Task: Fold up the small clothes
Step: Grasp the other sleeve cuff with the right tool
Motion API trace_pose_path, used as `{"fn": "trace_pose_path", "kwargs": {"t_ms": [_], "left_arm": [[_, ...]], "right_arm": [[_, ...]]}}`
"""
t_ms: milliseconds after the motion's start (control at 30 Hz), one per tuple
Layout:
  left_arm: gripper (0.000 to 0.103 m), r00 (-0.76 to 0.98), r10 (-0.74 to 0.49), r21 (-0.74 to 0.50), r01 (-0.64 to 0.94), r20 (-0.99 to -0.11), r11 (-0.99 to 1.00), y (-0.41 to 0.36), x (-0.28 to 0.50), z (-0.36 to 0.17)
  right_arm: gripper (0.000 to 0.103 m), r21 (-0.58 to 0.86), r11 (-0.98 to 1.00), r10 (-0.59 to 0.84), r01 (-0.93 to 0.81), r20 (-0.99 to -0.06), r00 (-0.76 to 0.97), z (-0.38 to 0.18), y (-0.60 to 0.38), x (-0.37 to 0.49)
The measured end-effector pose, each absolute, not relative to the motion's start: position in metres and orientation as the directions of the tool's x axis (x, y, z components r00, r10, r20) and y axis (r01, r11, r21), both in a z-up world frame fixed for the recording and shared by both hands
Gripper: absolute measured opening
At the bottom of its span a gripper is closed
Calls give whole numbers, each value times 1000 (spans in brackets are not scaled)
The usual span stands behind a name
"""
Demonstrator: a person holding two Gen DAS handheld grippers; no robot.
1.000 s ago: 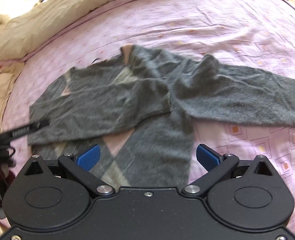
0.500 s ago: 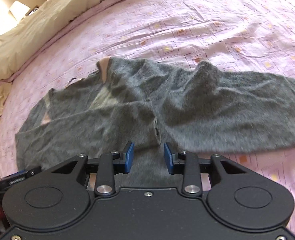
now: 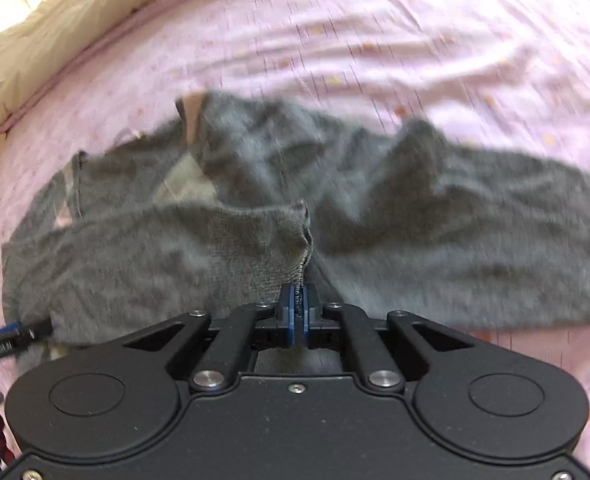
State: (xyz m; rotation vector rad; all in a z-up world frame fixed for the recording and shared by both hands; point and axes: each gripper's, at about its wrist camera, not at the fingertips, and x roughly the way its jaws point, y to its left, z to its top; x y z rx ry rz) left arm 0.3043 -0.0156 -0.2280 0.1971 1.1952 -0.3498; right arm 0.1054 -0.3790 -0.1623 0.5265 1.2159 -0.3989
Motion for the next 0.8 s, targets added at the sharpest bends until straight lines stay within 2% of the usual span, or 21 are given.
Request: {"fn": "trace_pose_path", "kwargs": {"t_ms": [100, 133, 200, 233, 267, 300, 467, 800], "left_arm": [[93, 315, -148, -28, 358, -937, 933, -18, 306, -227], [92, 314, -146, -28, 351, -938, 936, -18, 306, -227], [92, 313, -151, -40, 334, -938, 942, -18, 304, -223], [92, 310, -161, -54, 327, -937, 944, -18, 303, -221], [92, 308, -176, -73, 319, -935, 945, -18, 300, -219], [92, 308, -194, -94, 310, -931, 946, -18, 296, -215], [92, 289, -284, -191, 311, -914, 931, -26, 269, -201], [92, 253, -297, -185, 388, -921, 903, -72, 205, -209]], "right_arm": [[12, 205, 796, 17, 569, -948, 318, -168, -384, 98], [20, 225, 783, 21, 580, -942, 336, -166, -387, 95], [37, 273, 749, 33, 603, -925, 378, -161, -393, 85], [59, 297, 734, 34, 611, -914, 403, -158, -397, 79], [76, 323, 720, 38, 614, -902, 430, -155, -401, 71], [79, 337, 712, 34, 616, -892, 450, -152, -404, 62], [78, 319, 661, -36, 679, -891, 453, -145, -433, 5], [82, 195, 445, -237, 874, -916, 324, -140, -532, -132]]}}
